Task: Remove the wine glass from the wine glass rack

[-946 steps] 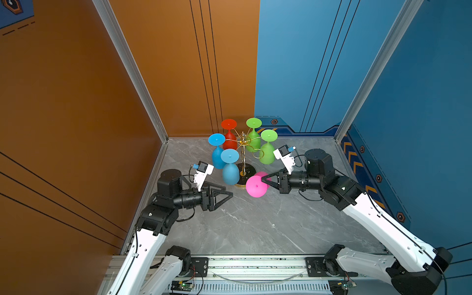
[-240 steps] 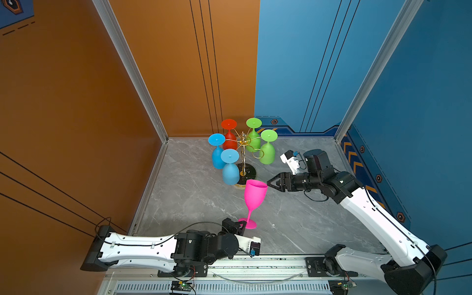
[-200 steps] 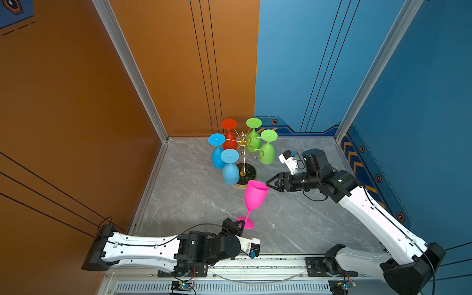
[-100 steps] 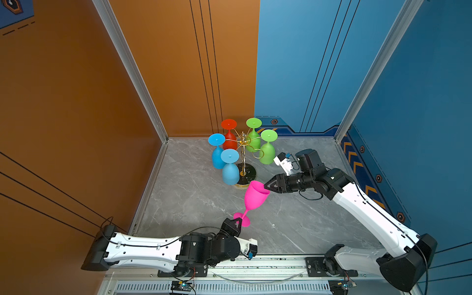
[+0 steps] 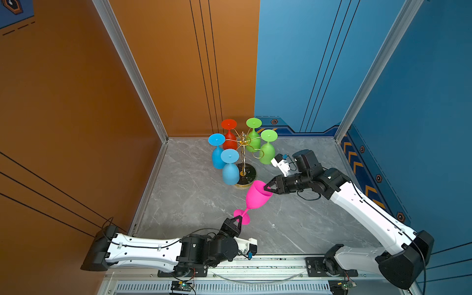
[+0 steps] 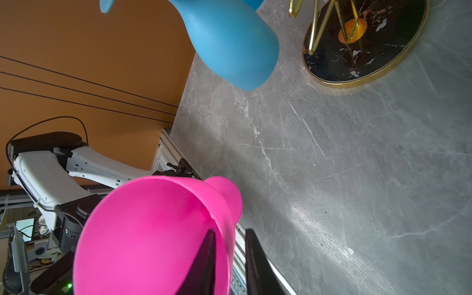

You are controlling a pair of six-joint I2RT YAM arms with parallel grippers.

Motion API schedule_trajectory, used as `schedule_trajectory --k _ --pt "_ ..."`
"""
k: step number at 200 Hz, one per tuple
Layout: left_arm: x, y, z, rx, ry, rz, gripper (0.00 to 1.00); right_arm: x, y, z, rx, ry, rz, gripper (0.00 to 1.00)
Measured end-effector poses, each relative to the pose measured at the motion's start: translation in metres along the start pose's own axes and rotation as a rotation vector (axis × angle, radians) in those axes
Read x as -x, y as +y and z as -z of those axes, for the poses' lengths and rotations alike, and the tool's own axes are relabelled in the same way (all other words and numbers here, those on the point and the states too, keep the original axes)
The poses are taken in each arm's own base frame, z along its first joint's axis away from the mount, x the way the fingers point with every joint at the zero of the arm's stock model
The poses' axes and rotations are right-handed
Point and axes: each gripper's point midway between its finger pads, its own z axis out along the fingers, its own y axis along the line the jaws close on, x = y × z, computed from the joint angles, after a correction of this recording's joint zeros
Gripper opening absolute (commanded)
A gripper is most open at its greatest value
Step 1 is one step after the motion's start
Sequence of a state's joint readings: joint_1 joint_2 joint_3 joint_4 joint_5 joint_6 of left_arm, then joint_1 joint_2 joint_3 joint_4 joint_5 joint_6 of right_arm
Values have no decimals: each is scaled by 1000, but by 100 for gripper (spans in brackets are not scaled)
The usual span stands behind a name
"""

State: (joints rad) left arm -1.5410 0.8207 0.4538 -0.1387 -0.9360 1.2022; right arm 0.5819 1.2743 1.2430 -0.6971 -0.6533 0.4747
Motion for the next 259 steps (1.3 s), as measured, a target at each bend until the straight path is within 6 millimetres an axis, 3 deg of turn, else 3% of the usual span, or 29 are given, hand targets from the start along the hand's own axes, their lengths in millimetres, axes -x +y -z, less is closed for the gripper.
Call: schedule_trajectory --k 27,54,95,144,152,163,180,228,259 --pt "-2 -2 0 3 4 -13 0 -1 0 0 -2 3 3 5" --pt "-3 -1 1 8 5 -18 10 -1 -1 -1 -5 4 4 0" --pt "-5 7 4 37 -3 47 22 -2 -3 -1 -15 10 -2 0" --pt "-2 7 5 39 -30 116 53 -3 -10 -1 -49 7 -11 0" --pt "-1 7 6 36 -36 133 61 -2 -13 0 -60 3 -11 0" --pt "-1 6 6 34 -44 160 81 -1 -18 1 -83 -1 -13 0" --pt "0 4 8 19 -62 211 93 0 -27 5 -133 -12 -12 0" --pt "-6 8 16 -17 -113 442 100 12 -55 23 -307 -59 27 0" --pt "-19 35 24 -8 -115 642 98 17 -81 42 -464 -83 41 0"
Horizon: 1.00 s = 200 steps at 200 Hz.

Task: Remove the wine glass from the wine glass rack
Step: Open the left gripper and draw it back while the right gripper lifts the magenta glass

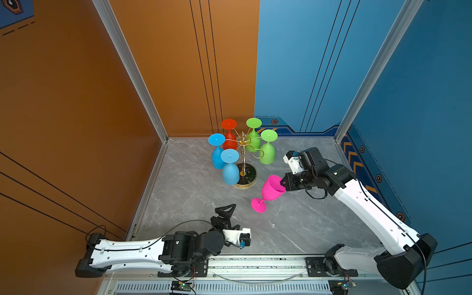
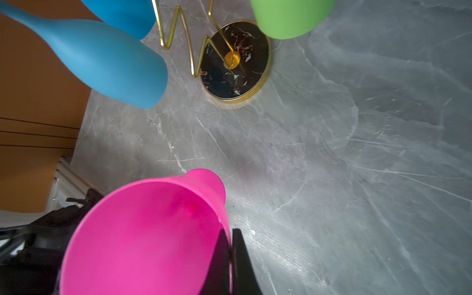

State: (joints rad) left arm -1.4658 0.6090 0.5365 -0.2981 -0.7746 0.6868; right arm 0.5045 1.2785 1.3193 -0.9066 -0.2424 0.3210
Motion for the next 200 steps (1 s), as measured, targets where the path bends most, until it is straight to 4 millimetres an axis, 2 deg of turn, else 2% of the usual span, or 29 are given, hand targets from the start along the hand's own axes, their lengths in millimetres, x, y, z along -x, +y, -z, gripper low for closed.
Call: schedule_trajectory --k 33,93,136,174,200 --pt "5 30 4 20 -4 240 98 9 -36 5 -167 -20 0 0" --pt "-4 57 -2 73 74 524 98 33 -85 1 -387 -25 -17 0" --pt "-33 66 -12 129 175 696 98 57 -108 -3 -470 -39 -34 0" --pt "-60 85 -8 211 216 853 98 84 -129 -11 -513 -57 -72 0" --pt "-81 91 -6 256 273 922 98 103 -147 -24 -531 -69 -102 0"
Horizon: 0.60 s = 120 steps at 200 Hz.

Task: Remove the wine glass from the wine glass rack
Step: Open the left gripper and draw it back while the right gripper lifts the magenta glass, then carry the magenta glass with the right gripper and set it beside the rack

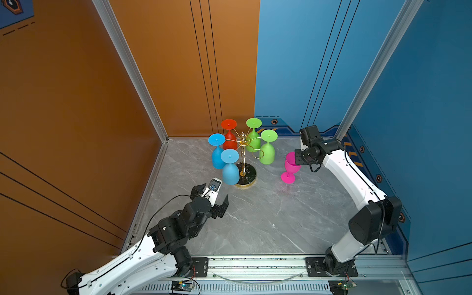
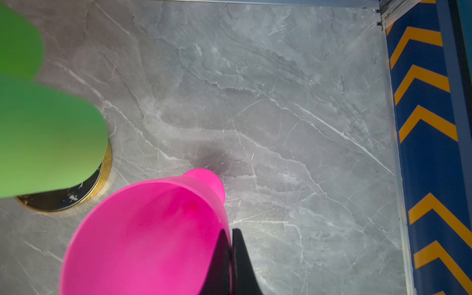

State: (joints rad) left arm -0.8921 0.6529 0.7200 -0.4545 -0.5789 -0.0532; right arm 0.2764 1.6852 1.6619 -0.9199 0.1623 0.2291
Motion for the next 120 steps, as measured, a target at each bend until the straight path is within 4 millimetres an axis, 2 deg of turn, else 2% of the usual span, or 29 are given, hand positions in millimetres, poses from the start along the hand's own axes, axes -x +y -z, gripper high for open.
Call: schedule_trajectory --k 40,61,120 --pt "-19 34 -10 111 87 121 98 28 -6 -35 -20 1 -31 0" --pt "-26 46 -13 143 116 184 98 44 -6 -47 -20 -16 -43 0" --pt "-31 57 -14 180 133 236 98 77 4 -60 20 -61 -59 0"
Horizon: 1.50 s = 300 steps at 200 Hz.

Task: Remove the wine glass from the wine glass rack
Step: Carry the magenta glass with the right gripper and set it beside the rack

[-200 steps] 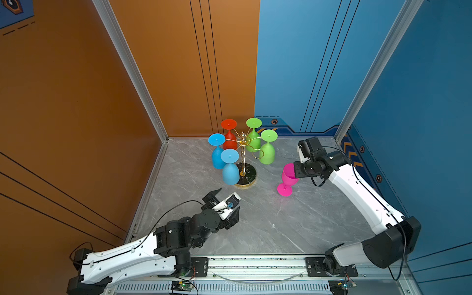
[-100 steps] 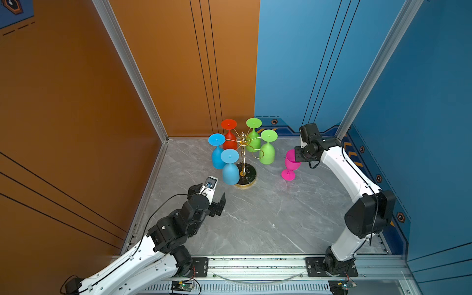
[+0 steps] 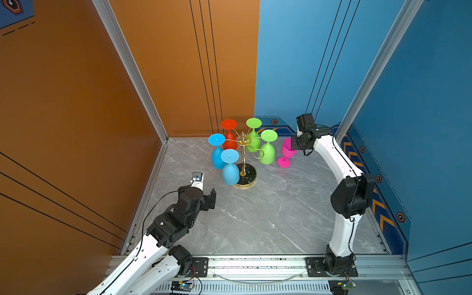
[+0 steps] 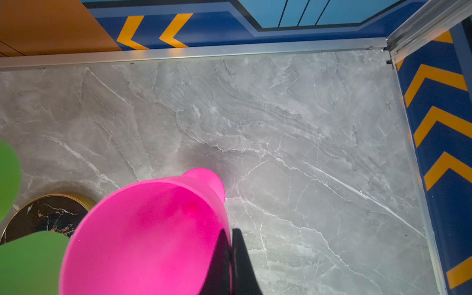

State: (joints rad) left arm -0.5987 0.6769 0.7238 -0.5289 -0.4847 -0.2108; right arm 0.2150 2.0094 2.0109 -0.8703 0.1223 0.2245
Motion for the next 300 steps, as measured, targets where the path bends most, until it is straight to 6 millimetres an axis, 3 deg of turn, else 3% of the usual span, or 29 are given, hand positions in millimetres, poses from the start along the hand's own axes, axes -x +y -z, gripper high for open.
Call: schedule_trajectory --k 88,160,300 --pt "-3 9 -7 15 28 37 98 7 13 -49 12 28 3 0" --pt "6 5 -1 -29 -23 68 98 7 20 -48 20 23 10 0" --pt "9 5 4 -46 -49 88 98 4 35 -46 39 26 19 17"
